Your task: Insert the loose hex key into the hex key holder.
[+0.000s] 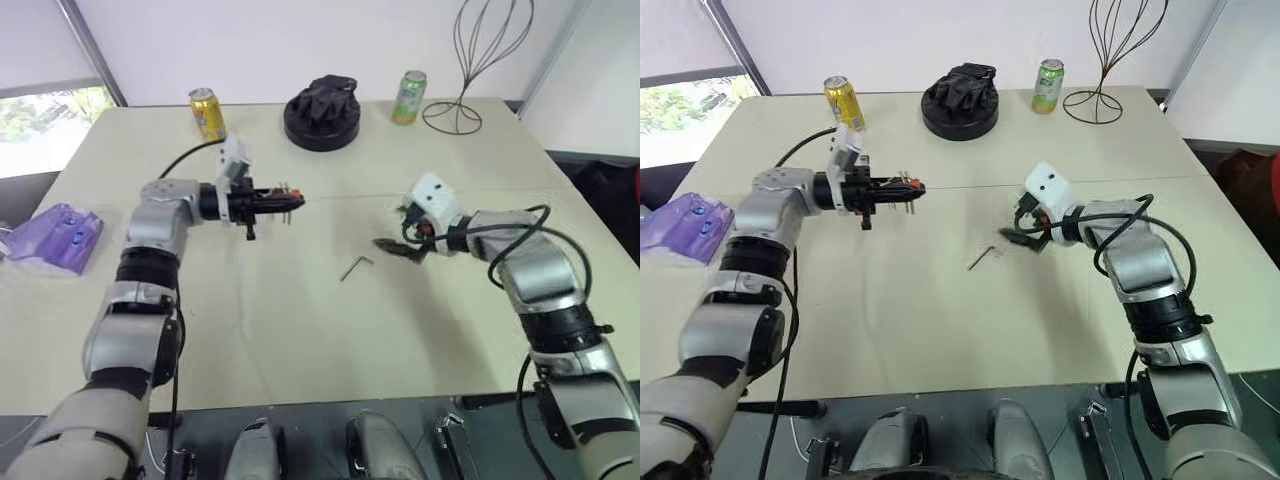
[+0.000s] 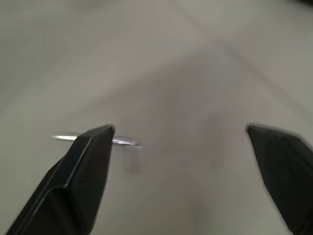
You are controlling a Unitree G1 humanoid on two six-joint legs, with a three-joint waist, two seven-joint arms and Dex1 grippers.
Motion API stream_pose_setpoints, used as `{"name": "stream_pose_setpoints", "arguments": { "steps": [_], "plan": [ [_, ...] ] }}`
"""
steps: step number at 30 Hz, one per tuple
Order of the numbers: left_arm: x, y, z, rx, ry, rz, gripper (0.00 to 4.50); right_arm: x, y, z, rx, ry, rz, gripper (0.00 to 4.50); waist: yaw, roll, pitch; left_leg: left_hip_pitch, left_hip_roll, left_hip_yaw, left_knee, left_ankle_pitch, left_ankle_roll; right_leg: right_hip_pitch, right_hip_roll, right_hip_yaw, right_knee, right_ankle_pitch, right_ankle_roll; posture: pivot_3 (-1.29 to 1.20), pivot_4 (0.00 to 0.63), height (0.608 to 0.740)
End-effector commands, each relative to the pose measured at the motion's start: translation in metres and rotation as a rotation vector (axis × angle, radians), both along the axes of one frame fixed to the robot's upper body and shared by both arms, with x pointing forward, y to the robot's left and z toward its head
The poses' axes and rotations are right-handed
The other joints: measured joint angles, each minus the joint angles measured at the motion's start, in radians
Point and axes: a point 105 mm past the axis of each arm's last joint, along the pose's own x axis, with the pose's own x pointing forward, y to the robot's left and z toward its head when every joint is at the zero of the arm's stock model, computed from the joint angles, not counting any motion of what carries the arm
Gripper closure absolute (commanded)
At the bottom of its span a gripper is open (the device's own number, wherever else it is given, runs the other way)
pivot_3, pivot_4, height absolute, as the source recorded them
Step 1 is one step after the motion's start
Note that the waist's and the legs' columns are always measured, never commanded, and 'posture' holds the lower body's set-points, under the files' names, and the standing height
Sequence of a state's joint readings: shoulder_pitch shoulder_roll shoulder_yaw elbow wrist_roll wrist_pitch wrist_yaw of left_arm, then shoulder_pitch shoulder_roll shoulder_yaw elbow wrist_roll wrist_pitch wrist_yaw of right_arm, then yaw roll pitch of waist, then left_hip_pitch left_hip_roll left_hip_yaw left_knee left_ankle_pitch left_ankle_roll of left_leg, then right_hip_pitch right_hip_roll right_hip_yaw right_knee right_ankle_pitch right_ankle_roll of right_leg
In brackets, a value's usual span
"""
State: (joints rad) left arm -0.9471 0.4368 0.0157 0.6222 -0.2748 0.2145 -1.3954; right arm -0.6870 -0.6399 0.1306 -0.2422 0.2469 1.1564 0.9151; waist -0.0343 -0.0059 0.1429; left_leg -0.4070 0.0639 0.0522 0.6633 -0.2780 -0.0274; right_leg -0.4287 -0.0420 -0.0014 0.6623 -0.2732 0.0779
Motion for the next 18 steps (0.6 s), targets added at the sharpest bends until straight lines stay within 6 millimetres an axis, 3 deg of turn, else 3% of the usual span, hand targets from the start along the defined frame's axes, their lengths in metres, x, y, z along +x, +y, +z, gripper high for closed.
{"name": "stream_pose_setpoints", "arguments": {
  "steps": [1,8,12,18],
  "plan": [
    [-0.006,-0.007,0.012,-0.043,-0.072,0.004,4.50,-0.013,0.014,0.006,0.115,0.185,-0.048,0.06,0.002,0.000,0.000,0.000,0.000,0.000,0.000,0.000,0.001,0.000,0.000,0.000,0.000,0.000,0.000,0.00,0.150,0.740],
    [-0.008,-0.008,0.009,-0.117,-0.075,0.075,4.50,0.002,0.021,-0.016,0.167,0.320,-0.164,0.06,0.026,0.000,0.000,-0.001,-0.002,0.000,0.000,0.000,0.001,0.000,0.000,0.001,-0.001,0.000,0.000,0.00,0.150,0.740],
    [-0.012,-0.002,0.012,-0.139,-0.082,0.117,4.50,0.013,0.011,-0.042,0.131,0.366,-0.253,0.06,0.026,0.000,0.000,-0.002,-0.003,-0.001,0.001,0.000,0.001,0.000,-0.001,0.001,-0.001,0.000,0.000,0.00,0.150,0.740],
    [-0.017,0.003,0.011,-0.144,-0.076,0.147,4.50,0.018,0.012,-0.057,0.133,0.396,-0.289,0.06,0.019,-0.001,0.000,-0.001,-0.002,-0.001,0.001,0.000,0.001,0.000,0.000,0.001,0.000,0.000,0.000,0.00,0.150,0.740]
  ]
}}
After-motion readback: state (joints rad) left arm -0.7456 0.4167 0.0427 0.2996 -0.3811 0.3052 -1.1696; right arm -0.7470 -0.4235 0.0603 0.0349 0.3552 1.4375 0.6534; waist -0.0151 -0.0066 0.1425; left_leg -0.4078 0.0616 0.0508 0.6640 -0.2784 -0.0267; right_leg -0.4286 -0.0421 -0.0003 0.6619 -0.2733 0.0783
